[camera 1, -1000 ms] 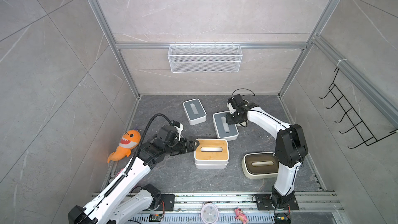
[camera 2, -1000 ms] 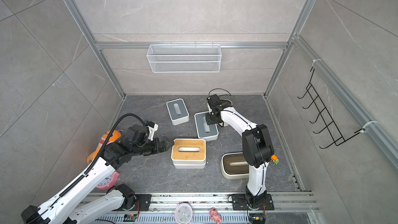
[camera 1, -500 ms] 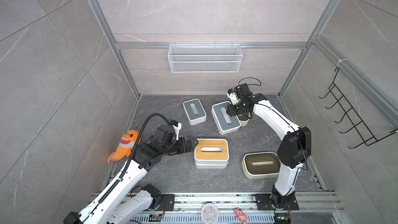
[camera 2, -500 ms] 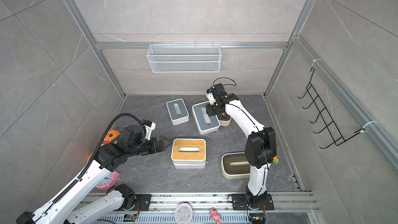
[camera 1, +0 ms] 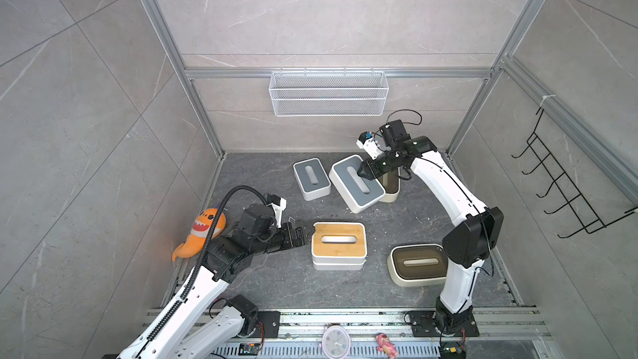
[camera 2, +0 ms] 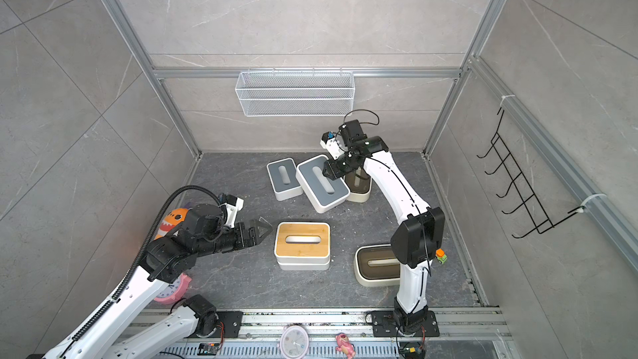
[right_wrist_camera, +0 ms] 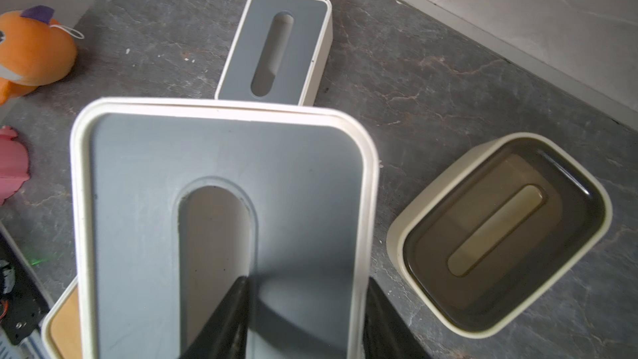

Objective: Stack the tissue boxes
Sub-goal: Pick up the tissue box from the center of the board, then place the tissue box at the tissue box.

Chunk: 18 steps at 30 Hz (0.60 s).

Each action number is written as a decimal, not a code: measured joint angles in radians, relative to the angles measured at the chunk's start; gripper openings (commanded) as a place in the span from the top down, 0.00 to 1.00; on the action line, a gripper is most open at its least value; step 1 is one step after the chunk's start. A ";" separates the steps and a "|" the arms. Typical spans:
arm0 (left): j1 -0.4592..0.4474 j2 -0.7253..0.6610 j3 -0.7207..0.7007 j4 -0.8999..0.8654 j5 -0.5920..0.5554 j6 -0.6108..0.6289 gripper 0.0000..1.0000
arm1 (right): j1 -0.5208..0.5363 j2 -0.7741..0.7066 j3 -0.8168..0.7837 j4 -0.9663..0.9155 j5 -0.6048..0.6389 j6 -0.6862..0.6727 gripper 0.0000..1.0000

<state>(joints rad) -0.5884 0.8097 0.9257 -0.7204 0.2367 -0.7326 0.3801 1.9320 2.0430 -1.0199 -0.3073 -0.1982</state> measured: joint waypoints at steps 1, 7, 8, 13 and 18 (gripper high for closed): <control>0.000 -0.002 0.000 0.000 0.000 0.000 0.01 | 0.000 0.002 0.008 -0.010 -0.011 -0.010 0.61; 0.000 -0.007 0.000 -0.001 0.000 0.000 0.00 | 0.012 0.000 -0.001 -0.060 -0.084 -0.068 0.61; 0.000 -0.007 0.000 -0.001 0.000 0.000 0.00 | 0.018 -0.003 -0.013 -0.062 -0.095 -0.077 0.61; 0.000 -0.008 0.000 -0.003 0.000 0.000 0.01 | 0.046 -0.022 -0.065 -0.075 -0.147 -0.126 0.61; 0.000 -0.023 0.000 -0.008 0.001 -0.002 0.01 | 0.076 -0.048 -0.078 -0.087 -0.172 -0.169 0.60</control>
<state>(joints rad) -0.5884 0.7872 0.9257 -0.7280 0.2375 -0.7341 0.4564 1.8835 1.9648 -1.1069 -0.4797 -0.3672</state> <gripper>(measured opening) 0.995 0.486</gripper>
